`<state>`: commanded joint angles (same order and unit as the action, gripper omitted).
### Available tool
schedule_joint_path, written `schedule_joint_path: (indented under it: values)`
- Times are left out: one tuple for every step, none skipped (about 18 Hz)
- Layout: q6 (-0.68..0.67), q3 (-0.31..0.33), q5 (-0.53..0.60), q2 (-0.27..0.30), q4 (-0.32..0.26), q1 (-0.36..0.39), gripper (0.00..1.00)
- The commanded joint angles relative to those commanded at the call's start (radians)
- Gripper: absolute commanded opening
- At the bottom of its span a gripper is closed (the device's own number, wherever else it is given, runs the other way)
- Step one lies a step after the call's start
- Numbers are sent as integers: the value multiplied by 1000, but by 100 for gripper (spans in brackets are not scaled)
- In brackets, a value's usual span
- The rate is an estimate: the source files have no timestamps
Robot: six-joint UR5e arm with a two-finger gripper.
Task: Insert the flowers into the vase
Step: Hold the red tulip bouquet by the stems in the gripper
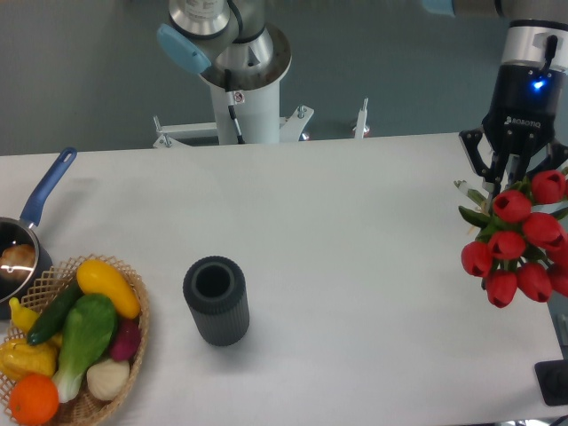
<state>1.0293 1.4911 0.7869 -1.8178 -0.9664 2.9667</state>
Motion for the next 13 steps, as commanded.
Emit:
schedule_joint_path:
  values:
    - [0,0,0,2,0,0,21]
    - [0,1,0,0,0,0,21]
    - [0,2,0,2,2,0,21]
    - [0,-2,-2,2,0,0,21]
    - [0,-2,-2,0,2,-2,21]
    - [0,0,-5,0,2,-2,21]
    - [2,0,-15,0,2,0,21]
    - [2,0,-26,0,2,0,21]
    - [2,0,-35,0,2,-2,21]
    - [6,1,-40,0,2,-3,21]
    - [11,3,-44,-2,3,-5,21]
    - [14,3,-60,-6,3,-9,21]
    - [20,3,-81,-12,3,-12,21]
